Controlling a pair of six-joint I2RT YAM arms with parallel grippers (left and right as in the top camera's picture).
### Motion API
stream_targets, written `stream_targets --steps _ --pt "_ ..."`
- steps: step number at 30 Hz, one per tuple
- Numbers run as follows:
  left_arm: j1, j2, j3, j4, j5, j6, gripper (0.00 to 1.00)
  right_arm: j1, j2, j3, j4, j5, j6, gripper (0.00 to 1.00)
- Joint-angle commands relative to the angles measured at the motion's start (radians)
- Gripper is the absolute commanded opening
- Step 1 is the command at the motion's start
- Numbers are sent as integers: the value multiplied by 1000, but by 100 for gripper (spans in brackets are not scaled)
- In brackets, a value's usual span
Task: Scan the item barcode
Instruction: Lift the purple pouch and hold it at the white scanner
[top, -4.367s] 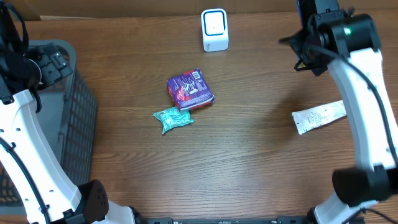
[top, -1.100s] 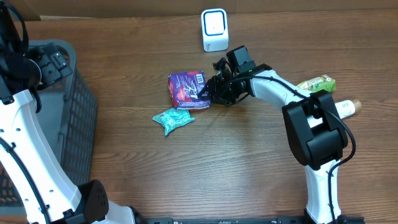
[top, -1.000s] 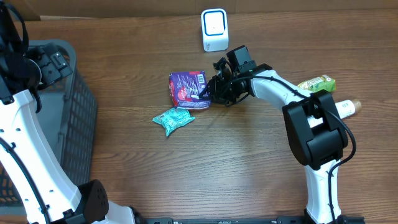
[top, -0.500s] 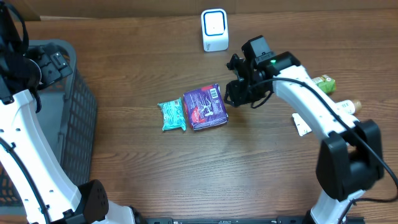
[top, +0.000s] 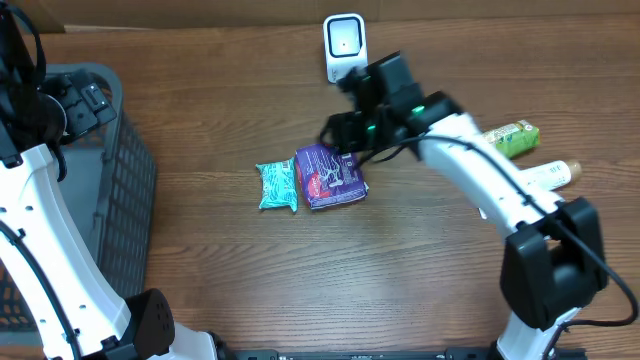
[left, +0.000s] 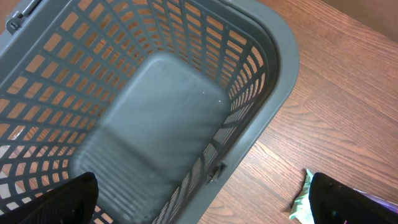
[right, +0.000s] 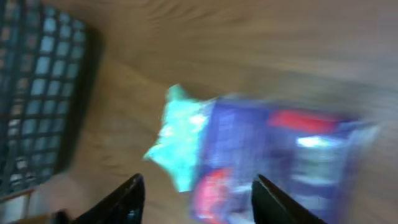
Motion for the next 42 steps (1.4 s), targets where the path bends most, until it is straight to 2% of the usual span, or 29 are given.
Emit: stream_targets --steps 1,5,10,13,22,30,32,34,35,36,37,38,40,42 --pt "3 7 -2 2 -6 11 100 90 49 9 -9 31 159 47" --pt "3 7 -2 1 -6 11 100 164 105 8 -10 83 247 25" --pt "3 7 -2 1 -6 11 99 212 167 8 -20 144 307 8" --pt "3 7 -2 2 -6 11 99 214 172 9 -71 226 323 4" --pt "3 7 -2 2 -6 11 99 129 168 9 -303 439 321 4" --pt "3 7 -2 2 -6 11 100 33 80 10 -360 417 283 4" --pt "3 7 -2 2 -6 11 100 2 25 10 -356 389 267 8" --pt "3 7 -2 1 -6 11 100 -33 -27 10 -357 372 254 18" --pt "3 7 -2 2 -6 11 99 -50 -43 10 -356 356 241 26" --pt "3 7 -2 2 -6 11 100 -74 -59 10 -353 327 226 50" --pt "3 7 -2 2 -6 11 99 -91 -62 10 -347 293 203 65" --pt "3 7 -2 2 -6 11 99 -108 -62 10 -338 251 175 75" --pt "3 7 -2 2 -6 11 100 -145 -51 -5 -300 155 109 86" --pt "3 7 -2 2 -6 11 100 -167 -41 -37 -247 92 85 89"
